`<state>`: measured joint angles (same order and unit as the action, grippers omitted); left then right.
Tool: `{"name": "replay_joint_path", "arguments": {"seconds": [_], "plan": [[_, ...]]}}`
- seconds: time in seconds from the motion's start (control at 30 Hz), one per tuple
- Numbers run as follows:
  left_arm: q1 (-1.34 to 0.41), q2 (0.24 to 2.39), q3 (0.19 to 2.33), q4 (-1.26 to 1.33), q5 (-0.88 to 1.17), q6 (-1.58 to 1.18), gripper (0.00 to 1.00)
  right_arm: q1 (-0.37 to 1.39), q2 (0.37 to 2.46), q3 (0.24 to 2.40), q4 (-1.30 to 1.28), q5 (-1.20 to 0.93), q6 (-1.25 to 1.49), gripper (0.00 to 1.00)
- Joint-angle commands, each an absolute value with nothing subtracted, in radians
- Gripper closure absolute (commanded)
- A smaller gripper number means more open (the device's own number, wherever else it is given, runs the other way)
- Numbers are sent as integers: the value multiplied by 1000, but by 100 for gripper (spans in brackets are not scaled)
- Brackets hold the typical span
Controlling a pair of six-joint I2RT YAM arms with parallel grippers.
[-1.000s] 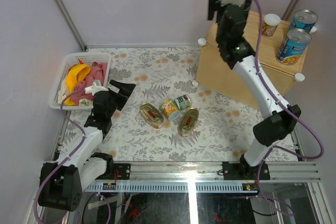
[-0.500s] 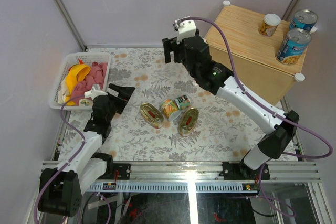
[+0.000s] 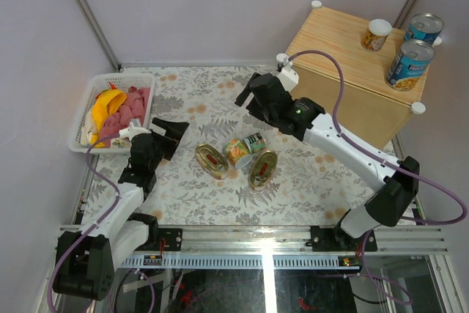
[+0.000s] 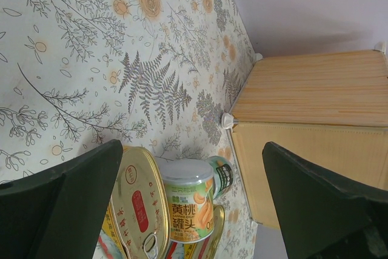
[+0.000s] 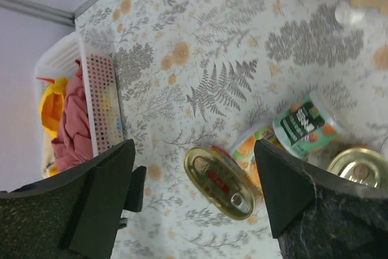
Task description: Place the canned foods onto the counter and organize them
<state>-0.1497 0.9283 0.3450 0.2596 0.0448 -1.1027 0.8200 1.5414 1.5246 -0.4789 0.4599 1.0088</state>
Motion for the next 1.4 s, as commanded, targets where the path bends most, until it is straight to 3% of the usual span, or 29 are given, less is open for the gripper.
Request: {"name": "replay_joint_path", "arguments": {"seconds": [0.0, 0.1, 0.37, 0.8, 1.37], "plan": [[-153, 919, 375, 306, 58, -1091, 0, 767, 1579, 1523, -629, 398, 1455, 14], [-153, 892, 374, 273, 54, -1075, 0, 729, 1601, 1475, -641, 296, 1592, 14], [-153, 828, 354, 224, 47, -1062, 0, 712, 1648, 1485, -722, 317, 1764, 16], [-152, 825, 322, 257, 44, -1063, 0, 712, 1796, 1546, -847, 363, 1796, 17], [-152, 822, 310, 278, 31, -1049, 0, 712, 1856, 1519, -818, 395, 1768, 17]]}}
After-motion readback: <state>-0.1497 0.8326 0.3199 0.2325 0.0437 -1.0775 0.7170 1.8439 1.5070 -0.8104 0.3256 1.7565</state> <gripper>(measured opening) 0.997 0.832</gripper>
